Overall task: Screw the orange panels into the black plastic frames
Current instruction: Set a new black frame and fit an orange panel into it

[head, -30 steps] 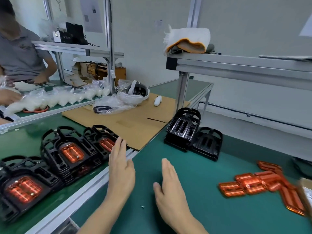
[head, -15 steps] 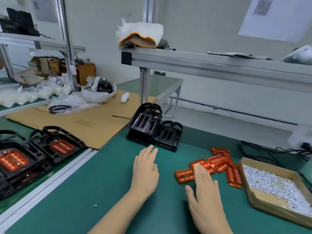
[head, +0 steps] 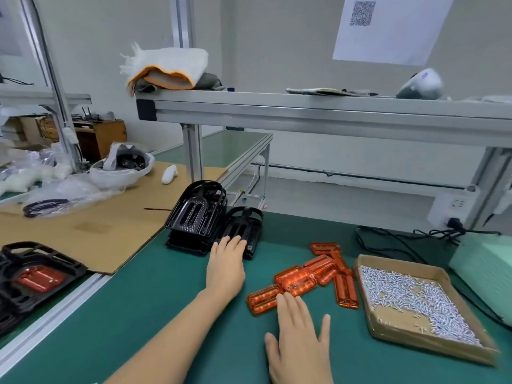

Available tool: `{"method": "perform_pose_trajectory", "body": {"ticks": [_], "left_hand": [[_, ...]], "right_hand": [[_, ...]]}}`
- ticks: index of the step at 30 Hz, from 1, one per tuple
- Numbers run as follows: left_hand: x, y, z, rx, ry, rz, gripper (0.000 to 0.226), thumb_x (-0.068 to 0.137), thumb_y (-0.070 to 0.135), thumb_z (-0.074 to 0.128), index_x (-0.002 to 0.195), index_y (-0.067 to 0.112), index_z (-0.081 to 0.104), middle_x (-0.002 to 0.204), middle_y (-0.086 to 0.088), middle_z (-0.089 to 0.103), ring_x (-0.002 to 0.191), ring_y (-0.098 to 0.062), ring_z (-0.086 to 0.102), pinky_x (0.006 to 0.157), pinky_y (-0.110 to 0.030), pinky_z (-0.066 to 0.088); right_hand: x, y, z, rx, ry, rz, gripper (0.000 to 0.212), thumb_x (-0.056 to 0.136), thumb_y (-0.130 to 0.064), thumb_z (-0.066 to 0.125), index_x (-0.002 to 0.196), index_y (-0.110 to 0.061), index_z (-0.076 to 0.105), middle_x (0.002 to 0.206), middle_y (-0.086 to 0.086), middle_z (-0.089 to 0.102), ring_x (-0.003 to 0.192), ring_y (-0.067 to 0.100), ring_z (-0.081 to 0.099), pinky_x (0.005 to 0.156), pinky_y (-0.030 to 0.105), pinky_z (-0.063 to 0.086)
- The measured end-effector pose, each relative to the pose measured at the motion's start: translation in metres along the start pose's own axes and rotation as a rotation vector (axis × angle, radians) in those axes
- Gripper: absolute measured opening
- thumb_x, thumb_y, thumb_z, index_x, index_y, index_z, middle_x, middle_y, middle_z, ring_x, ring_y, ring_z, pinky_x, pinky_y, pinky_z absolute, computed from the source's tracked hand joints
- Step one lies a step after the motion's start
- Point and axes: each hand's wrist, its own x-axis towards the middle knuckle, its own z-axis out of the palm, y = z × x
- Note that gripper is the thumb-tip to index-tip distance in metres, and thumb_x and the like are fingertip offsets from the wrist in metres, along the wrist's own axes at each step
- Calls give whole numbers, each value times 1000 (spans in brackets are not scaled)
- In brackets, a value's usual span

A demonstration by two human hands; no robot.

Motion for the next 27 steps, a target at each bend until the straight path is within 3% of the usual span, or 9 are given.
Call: {"method": "perform_pose_trajectory", "body": {"ticks": [4,7,12,17,23,27], "left_hand": [[7,3,5,20,5,9,53,96,8,40,146,20,28,155,4,25,143,-18,17,116,-35,13],[7,6,4,26,61,43,51,94,9,43,142,24,36,149,9,35,133,-17,30,105,-29,24],[-9,9,-1,5,90,159,45,93,14,49,135,30,46,138,14,45,122,-13,38,97,-26,24],[-27,5,-7,-99,137,245,32,88,12,59,118,21,63,121,7,59,112,-15,49,92,-24,31],[-26,0,-14,-254,122,194,18,83,12,69,99,18,72,109,7,65,104,-14,53,88,-22,30],[-27,0,-20,-375,179,165,15,77,3,73,90,10,75,99,2,69,99,-19,57,90,-25,39]], "right_hand": [[2,2,-1,22,-7,15,67,102,-39,31,154,-27,-10,161,-10,-18,147,11,-18,115,53,-14],[1,2,-1,39,4,9,66,102,-39,31,154,-28,-8,160,-11,-17,147,12,-18,114,53,-14],[0,3,-2,72,28,7,65,102,-38,32,154,-29,-6,161,-11,-16,147,13,-17,114,53,-14],[-4,2,-1,97,58,-10,63,103,-36,32,154,-30,-2,162,-10,-11,148,12,-15,114,52,-14],[-4,6,1,117,96,-27,60,103,-34,31,154,-30,0,161,-11,-7,148,11,-12,115,52,-14],[-5,8,1,146,161,-47,57,103,-34,29,155,-29,3,161,-11,-4,148,10,-11,115,49,-16]]}}
